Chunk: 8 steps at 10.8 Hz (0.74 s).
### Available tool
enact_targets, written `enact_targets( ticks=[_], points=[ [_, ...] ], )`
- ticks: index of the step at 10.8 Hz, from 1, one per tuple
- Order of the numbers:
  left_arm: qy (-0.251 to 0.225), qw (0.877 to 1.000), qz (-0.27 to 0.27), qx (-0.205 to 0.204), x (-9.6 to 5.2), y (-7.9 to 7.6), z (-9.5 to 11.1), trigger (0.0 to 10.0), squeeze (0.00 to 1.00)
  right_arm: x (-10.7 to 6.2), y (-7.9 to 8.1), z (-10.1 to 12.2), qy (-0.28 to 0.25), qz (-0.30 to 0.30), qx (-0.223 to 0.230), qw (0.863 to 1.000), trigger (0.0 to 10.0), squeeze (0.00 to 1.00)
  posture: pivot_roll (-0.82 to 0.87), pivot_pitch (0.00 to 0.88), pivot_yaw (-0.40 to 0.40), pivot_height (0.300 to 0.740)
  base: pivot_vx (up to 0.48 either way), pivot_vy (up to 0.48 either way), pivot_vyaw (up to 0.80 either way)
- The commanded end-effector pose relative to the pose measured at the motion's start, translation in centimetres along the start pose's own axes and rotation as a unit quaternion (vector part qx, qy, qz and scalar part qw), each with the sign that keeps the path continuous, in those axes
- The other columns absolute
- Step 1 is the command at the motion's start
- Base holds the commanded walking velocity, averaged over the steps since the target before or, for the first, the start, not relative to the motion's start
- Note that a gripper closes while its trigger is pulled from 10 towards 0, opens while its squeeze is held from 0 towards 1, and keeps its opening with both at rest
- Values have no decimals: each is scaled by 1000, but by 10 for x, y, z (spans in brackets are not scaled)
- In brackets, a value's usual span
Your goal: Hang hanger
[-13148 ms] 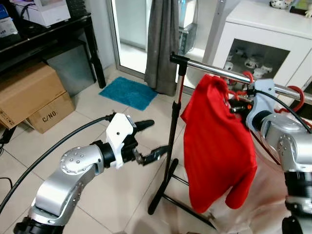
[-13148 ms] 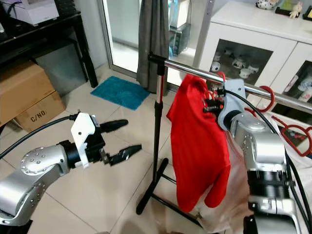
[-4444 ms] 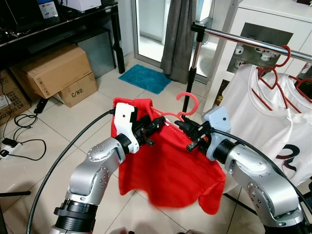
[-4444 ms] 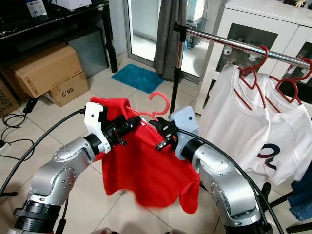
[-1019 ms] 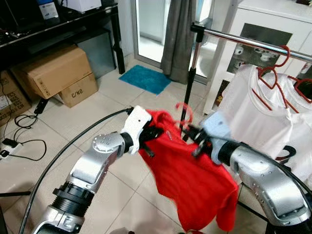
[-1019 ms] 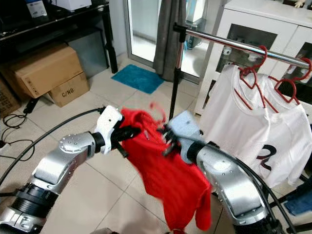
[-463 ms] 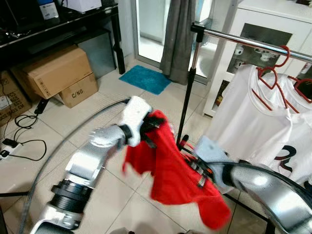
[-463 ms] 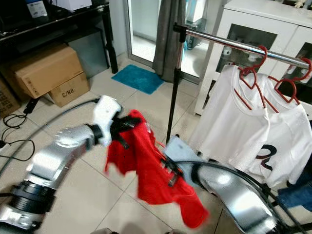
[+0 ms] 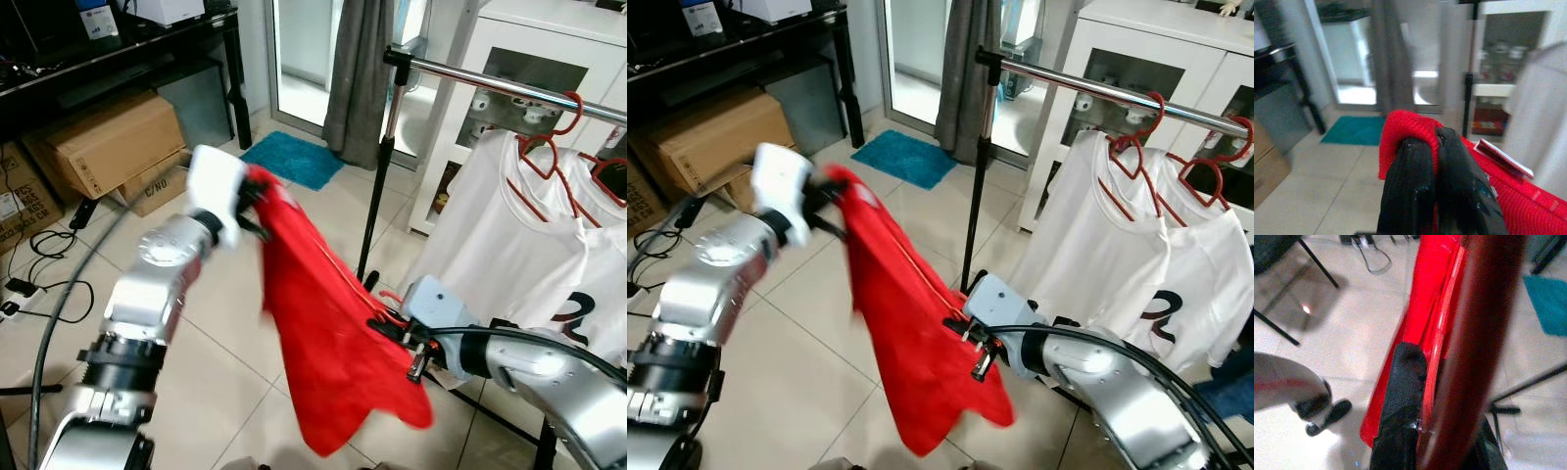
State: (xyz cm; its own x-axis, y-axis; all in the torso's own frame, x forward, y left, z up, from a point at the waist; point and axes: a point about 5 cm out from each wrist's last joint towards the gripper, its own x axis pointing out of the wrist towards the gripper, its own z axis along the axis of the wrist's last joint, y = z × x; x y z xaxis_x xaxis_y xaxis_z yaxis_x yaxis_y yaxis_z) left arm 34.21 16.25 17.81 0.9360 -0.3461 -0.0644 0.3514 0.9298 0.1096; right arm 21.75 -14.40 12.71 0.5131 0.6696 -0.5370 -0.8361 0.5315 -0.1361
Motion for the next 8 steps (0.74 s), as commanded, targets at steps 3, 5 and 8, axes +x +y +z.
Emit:
enact_targets(
  ticks=[3,5,8],
  points=[
    [-11,994,107,-1,-10,36,1,0,0,-1,2,-11,-26,6,93,995,0,0,-117,0,26,740,0,0,0],
    [41,997,59,-2,-11,20,-26,0,0,1,-11,5,-102,-46,141,984,0,0,-118,0,26,740,0,0,0],
    [96,968,-232,-16,-28,-51,-42,0,0,5,-42,21,-171,-209,180,946,0,0,-118,0,25,740,0,0,0]
  ],
)
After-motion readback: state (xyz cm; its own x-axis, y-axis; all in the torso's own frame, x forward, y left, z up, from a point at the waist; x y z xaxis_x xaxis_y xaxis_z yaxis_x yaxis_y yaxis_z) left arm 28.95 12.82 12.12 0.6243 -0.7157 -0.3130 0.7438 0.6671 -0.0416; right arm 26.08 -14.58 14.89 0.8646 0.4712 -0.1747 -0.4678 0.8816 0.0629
